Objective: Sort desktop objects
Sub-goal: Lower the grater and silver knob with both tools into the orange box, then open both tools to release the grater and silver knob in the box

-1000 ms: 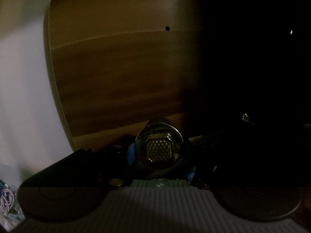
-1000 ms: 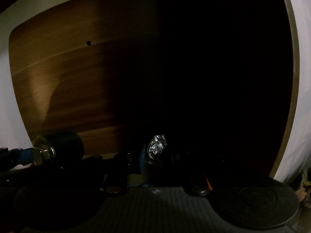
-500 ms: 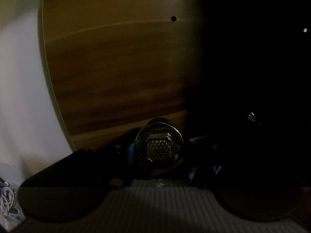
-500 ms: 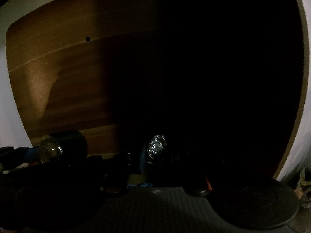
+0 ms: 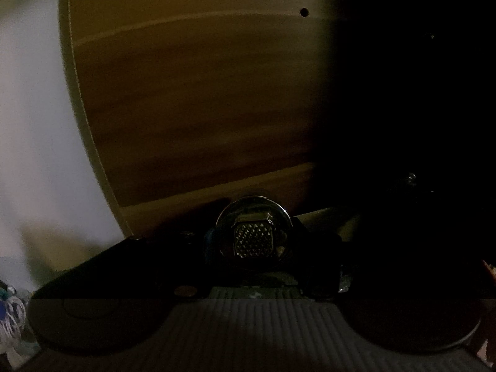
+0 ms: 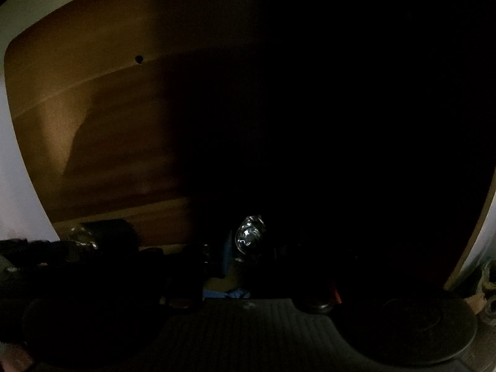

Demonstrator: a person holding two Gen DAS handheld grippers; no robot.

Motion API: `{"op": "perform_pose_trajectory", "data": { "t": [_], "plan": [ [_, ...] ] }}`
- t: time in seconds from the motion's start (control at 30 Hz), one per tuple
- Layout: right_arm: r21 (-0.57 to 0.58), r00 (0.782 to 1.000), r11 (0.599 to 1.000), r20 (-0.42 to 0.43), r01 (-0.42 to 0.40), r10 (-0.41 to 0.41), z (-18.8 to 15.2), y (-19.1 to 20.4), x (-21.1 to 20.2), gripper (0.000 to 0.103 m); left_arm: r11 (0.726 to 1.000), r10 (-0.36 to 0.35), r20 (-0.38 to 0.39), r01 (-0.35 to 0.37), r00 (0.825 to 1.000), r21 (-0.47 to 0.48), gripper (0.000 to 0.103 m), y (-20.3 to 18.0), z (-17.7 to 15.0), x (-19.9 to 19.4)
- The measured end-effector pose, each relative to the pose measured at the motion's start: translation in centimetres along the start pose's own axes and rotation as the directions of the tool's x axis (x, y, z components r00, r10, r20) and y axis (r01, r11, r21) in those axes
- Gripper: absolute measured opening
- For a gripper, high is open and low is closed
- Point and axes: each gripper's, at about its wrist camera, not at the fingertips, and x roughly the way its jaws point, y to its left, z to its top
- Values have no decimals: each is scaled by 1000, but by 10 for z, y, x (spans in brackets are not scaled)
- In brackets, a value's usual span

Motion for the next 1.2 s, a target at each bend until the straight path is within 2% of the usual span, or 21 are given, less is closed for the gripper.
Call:
{"op": "perform_pose_trajectory", "data": {
  "t": [0.4, 0.77, 1.13, 1.2],
  "plan": [
    [-8, 999, 999, -26, -42, 42, 1, 9, 7, 22, 1000, -25, 14, 25, 1000, 7, 47, 20, -4, -27],
    [-8, 998, 1000, -57, -28, 28, -9, 7, 10, 22, 998, -60, -27, 60, 998, 5, 47, 29, -16, -9],
    [-20, 998, 1000, -56, -23, 22, -22, 7, 1, 22, 997, -76, -31, 76, 997, 16, 47, 31, -30, -29],
    [-25, 998, 999, -56, -24, 23, -24, 8, -2, 22, 997, -75, -32, 76, 997, 18, 47, 28, -32, -23]
  ]
}}
